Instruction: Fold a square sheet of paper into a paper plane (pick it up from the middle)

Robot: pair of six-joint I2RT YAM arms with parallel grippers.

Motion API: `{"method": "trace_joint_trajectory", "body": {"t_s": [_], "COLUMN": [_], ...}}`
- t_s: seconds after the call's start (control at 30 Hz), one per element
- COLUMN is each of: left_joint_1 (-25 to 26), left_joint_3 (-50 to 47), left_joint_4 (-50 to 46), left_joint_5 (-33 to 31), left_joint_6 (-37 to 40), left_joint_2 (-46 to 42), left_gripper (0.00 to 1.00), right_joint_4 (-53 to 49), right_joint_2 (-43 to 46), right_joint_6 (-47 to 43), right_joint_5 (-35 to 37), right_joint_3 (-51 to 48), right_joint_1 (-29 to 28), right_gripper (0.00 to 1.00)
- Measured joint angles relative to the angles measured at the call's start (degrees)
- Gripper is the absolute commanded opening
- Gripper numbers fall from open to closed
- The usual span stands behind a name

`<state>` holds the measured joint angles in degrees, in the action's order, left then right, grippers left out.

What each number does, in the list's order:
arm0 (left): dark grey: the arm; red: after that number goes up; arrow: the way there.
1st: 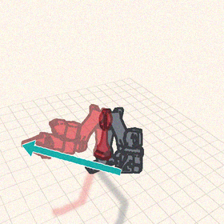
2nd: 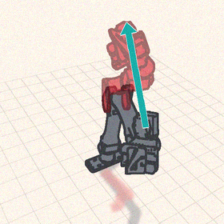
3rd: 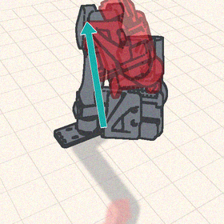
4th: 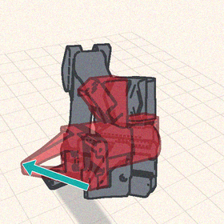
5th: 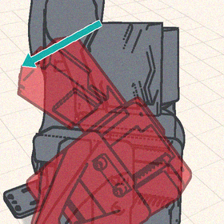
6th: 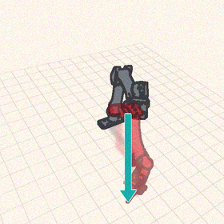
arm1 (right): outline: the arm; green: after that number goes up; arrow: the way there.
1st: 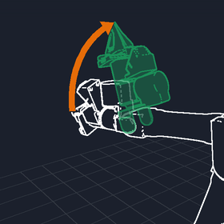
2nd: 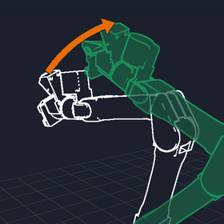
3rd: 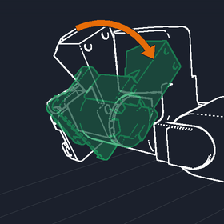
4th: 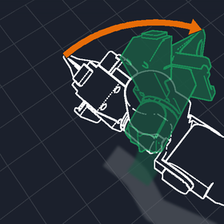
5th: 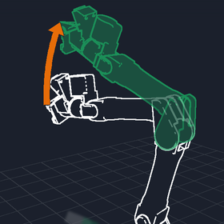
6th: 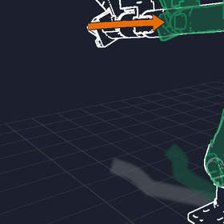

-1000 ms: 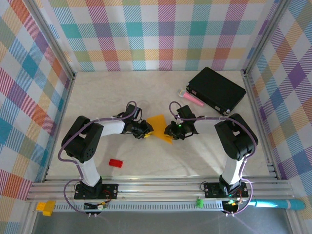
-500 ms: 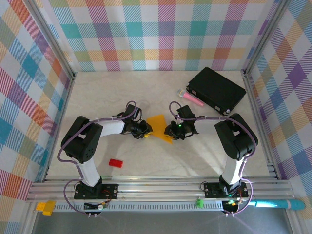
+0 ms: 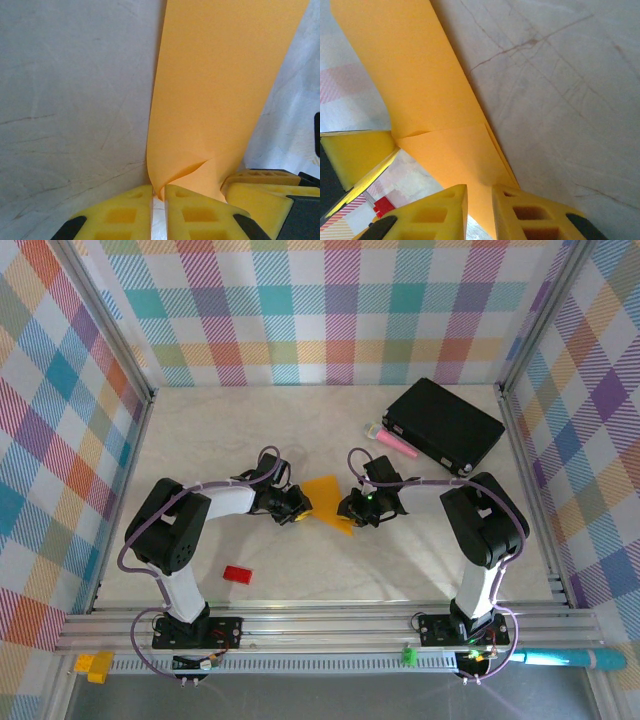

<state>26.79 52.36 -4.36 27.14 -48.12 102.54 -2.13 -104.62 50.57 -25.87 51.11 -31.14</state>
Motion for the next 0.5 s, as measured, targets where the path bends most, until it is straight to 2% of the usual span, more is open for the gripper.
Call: {"method": "trace_joint_trajectory", "body": {"t_s": [0.5], "left_joint_1": [-0.37], "left_joint_3": [0.39], "left_joint_4": [-1.55], "left_joint_5": [-1.29], "left_joint_6": [1.49], "left_joint_2": [-0.07], "left_gripper": [0.14], "right_joint_4": [-0.02], "right_joint_2": [-0.13], "right_joint_6": [0.00], "right_joint_5": [-0.17], "right_joint_3": [0.00], "right_joint_1": [0.07], "right_gripper": [0.21]}}
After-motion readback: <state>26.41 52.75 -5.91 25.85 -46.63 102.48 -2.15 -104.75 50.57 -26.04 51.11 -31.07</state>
